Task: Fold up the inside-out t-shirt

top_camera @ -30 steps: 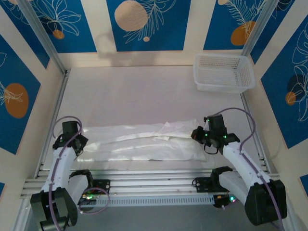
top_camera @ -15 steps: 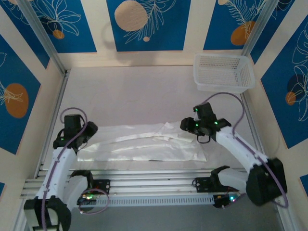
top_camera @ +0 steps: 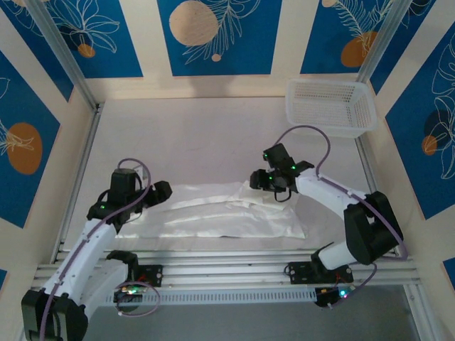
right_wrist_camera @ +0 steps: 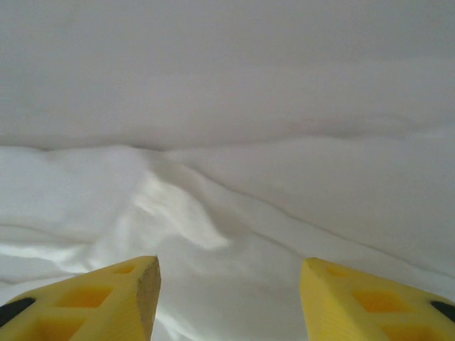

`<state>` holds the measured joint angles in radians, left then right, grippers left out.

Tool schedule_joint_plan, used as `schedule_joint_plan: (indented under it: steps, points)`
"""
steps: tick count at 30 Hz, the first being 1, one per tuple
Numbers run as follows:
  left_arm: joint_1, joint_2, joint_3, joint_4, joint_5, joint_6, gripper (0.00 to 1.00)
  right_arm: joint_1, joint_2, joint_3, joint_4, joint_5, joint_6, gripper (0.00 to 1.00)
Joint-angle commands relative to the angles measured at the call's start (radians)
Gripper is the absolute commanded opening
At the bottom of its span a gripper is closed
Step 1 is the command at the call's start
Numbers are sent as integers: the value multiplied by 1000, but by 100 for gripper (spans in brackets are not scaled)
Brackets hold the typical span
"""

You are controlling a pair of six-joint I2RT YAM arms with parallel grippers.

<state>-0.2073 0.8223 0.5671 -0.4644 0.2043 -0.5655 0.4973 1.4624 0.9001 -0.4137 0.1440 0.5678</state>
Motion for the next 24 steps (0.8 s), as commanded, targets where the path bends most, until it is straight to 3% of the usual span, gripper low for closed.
schedule_joint_plan:
  steps: [1, 5, 7, 12, 15, 19, 22, 23, 24]
  points:
    - [-21, 1, 1, 14, 31, 39, 82, 19, 86, 63, 31, -2, -30, 61]
    - [-24, 1, 6, 1, 32, 51, 90, 21, 195, 138, 25, -39, -66, 65]
    - [-24, 2, 4, 0, 33, 47, 92, 26, 232, 157, 22, -56, -60, 59]
    - [-25, 13, -6, 3, 15, 40, 93, 27, 225, 159, 5, -115, -23, 15]
    - [-25, 33, -14, 3, -18, 39, 93, 27, 147, 128, -4, -137, -2, 0]
    - [-25, 78, -21, 13, -44, 36, 94, 52, 13, 22, 13, -191, 72, 0]
    - [-26, 101, -25, 25, -45, 30, 94, 127, -110, -120, 18, -160, 173, 0]
    - [-25, 104, -29, 29, -46, 29, 94, 158, -157, -177, 28, -152, 216, 4]
    - [-24, 103, -32, 36, -48, 27, 94, 187, -203, -230, 41, -157, 256, 15]
